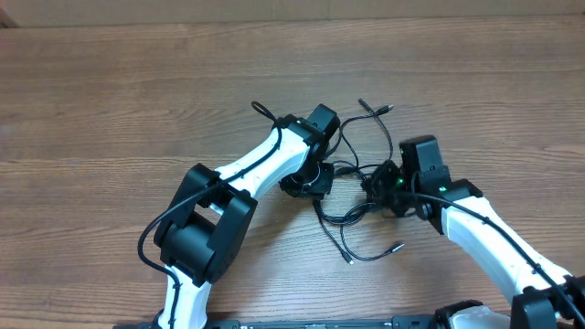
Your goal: Untangle cables
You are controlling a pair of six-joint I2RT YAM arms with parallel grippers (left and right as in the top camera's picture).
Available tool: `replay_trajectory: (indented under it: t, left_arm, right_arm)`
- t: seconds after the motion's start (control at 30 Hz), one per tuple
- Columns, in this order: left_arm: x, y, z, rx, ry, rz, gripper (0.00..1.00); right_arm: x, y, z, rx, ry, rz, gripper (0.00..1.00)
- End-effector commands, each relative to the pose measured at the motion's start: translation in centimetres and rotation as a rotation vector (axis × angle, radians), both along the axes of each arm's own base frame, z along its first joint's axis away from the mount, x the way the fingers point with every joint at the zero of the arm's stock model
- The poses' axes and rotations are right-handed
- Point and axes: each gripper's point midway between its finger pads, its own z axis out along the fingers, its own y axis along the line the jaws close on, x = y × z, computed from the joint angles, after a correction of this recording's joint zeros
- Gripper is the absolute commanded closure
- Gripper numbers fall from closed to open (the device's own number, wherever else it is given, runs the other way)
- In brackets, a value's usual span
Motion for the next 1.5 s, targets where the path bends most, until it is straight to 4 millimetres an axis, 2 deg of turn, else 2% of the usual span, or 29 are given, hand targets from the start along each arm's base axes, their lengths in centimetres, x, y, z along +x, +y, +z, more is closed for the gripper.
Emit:
replay_trajectory:
  t: [0.0,0.03,0.07,0.2,0.3,0.33,0.4,0.5,0.6,0.73,0.9,1.1,1.23,1.3,1.47]
  left_arm:
    - [-0.3,0.6,0.3,0.021,-0.012,0.0,0.61]
    - [-0.3,0.6,0.3,0.022,-0.011,0.0,0.57]
    - [-0.3,0.6,0.3,0.022,-0.011,0.0,0.55]
    - [-0.3,0.6,0.3,0.021,-0.012,0.0,0.51]
    - [-0.2,0.5,0.3,0.018,-0.015,0.001,0.48]
    - [-0.2,0.5,0.3,0.018,-0.015,0.0,0.47]
    - [-0.2,0.5,0.3,0.018,-0.015,0.0,0.38]
    - [-0.2,0.5,0.3,0.018,-0.015,0.0,0.38]
    - [-0.2,0.5,0.3,0.017,-0.014,0.0,0.41]
    - [-0.2,0.5,0.3,0.016,-0.014,0.0,0.41]
    - [-0.3,0.5,0.3,0.017,-0.012,0.0,0.39]
    - [-0.6,0.5,0.3,0.015,0.0,0.0,0.39]
    - [-0.6,0.5,0.3,0.015,0.0,0.0,0.39]
    - [-0.6,0.5,0.3,0.016,0.0,0.0,0.38]
    - [-0.5,0.5,0.3,0.015,0.0,0.001,0.37]
  right_arm:
    - [1.8,1.3,5.2,0.085,-0.143,0.065,0.9]
    - [1.6,1.2,5.3,0.083,-0.137,0.064,0.78]
    - [1.2,1.1,5.0,0.077,-0.12,0.062,0.71]
    - [-1.0,-0.7,2.6,-0.019,0.008,0.024,0.53]
    - [-2.7,-3.2,0.4,-0.151,0.098,-0.047,0.22]
    - [-3.3,-4.0,-0.4,-0.182,0.125,-0.081,0.16]
    - [-4.4,-5.3,-2.2,-0.219,0.177,-0.182,0.13]
    - [-4.2,-5.3,-3.4,-0.187,0.164,-0.242,0.18]
    - [-3.1,-5.0,-3.4,-0.152,0.109,-0.268,0.32]
    - [-1.9,-5.5,-3.2,-0.169,0.055,-0.29,0.43]
    - [-1.9,-5.5,-3.6,-0.176,0.061,-0.291,0.46]
    - [-2.0,-5.5,-3.6,-0.178,0.066,-0.29,0.71]
    - [-2.0,-5.5,-3.6,-0.176,0.066,-0.289,0.82]
    - [-2.0,-5.5,-3.6,-0.174,0.067,-0.288,0.96]
    - [-1.7,-5.0,-3.4,-0.164,0.04,-0.243,0.96]
